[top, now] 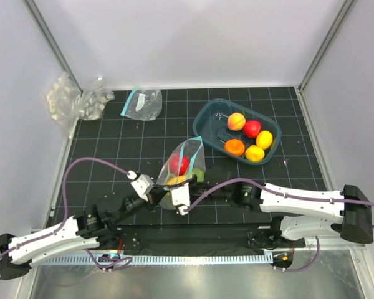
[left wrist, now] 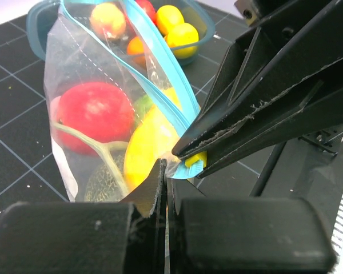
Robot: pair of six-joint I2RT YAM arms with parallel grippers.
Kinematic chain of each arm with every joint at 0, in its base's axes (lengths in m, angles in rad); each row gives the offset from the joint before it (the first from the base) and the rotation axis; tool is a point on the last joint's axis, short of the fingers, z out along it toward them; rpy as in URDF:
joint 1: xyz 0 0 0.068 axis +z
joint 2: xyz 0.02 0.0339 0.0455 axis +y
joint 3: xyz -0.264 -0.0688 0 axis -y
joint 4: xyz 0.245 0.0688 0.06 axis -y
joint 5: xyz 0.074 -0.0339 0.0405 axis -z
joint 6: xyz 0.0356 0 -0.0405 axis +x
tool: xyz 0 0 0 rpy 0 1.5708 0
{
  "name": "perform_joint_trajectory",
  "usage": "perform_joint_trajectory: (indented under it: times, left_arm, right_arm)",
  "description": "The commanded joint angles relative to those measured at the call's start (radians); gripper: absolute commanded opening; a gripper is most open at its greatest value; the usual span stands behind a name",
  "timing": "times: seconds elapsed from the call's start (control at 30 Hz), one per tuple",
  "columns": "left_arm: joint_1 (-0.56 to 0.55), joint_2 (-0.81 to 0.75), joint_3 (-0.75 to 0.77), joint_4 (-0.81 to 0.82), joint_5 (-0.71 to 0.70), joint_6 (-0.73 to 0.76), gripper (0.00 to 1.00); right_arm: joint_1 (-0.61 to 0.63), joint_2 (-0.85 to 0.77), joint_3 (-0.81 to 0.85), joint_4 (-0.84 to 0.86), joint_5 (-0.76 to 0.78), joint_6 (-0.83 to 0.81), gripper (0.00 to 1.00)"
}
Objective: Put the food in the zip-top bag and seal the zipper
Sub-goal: Zip the zipper food storage bag at the center of the board.
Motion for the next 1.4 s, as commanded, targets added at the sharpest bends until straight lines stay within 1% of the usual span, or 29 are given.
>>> perform_joint_trajectory:
  times: [0.0,0.1,0.13,0.23,0.33,0.6,0.67,0.73,0.77,0.83,0.9,1.0,1.1,1.2,1.27,1.37]
  left_arm:
    - [-0.001,-0.076,0.018,0.022,-0.008,0.003,0.0]
    - [-0.002,-0.148,0.006,0.022,-0.015,0.002,0.0]
    - [-0.002,-0.202,0.001,0.01,-0.014,0.002,0.0]
    - [-0.001,-0.291,-0.017,-0.005,-0.011,0.003,0.0]
    - [-0.002,-0.339,-0.025,-0.019,-0.018,0.003,0.0]
    - [-0.002,-0.324,-0.013,-0.025,-0.012,0.005,0.0]
    - [-0.002,-0.327,-0.011,-0.03,-0.011,0.003,0.0]
    - [-0.002,-0.339,-0.013,-0.037,-0.021,0.0,0.0]
    - [-0.002,-0.369,-0.013,-0.042,-0.027,-0.001,0.0]
    - [-0.002,-0.396,-0.016,-0.057,-0.078,-0.013,0.0]
    - [-0.002,-0.382,-0.001,-0.091,-0.145,-0.024,0.0]
    - [-0.001,-0.377,0.01,-0.105,-0.167,-0.032,0.0]
    - [-0.002,-0.396,0.032,-0.14,-0.233,-0.044,0.0]
    - [-0.002,-0.396,0.053,-0.195,-0.354,-0.067,0.0]
    - [-0.002,-0.396,0.059,-0.222,-0.42,-0.078,0.0]
    - [-0.002,-0.394,0.065,-0.229,-0.463,-0.084,0.0]
  right_arm:
    - [0.005,-0.024,0.023,-0.009,0.035,-0.002,0.01]
    - [0.008,-0.025,0.021,-0.009,0.048,0.007,0.01]
    - [0.006,-0.024,0.023,-0.009,0.053,0.01,0.01]
    - [0.006,-0.022,0.024,-0.009,0.07,0.017,0.01]
    - [0.004,-0.029,0.026,-0.011,0.094,0.033,0.01]
    - [-0.02,-0.048,0.029,-0.024,0.12,0.063,0.01]
    - [-0.044,-0.045,0.029,-0.023,0.128,0.085,0.01]
    - [-0.097,-0.036,0.034,-0.02,0.127,0.134,0.01]
    - [-0.13,-0.036,0.037,-0.018,0.128,0.149,0.01]
    - [-0.156,-0.036,0.038,-0.021,0.128,0.186,0.01]
    - [-0.175,-0.047,0.037,-0.023,0.137,0.194,0.01]
    - [-0.181,-0.067,0.032,-0.034,0.16,0.194,0.01]
    - [-0.198,-0.087,0.031,-0.046,0.163,0.203,0.01]
    - [-0.222,-0.111,0.032,-0.069,0.163,0.22,0.01]
    - [-0.226,-0.122,0.041,-0.124,0.212,0.226,0.01]
    - [-0.227,-0.124,0.076,-0.201,0.268,0.252,0.01]
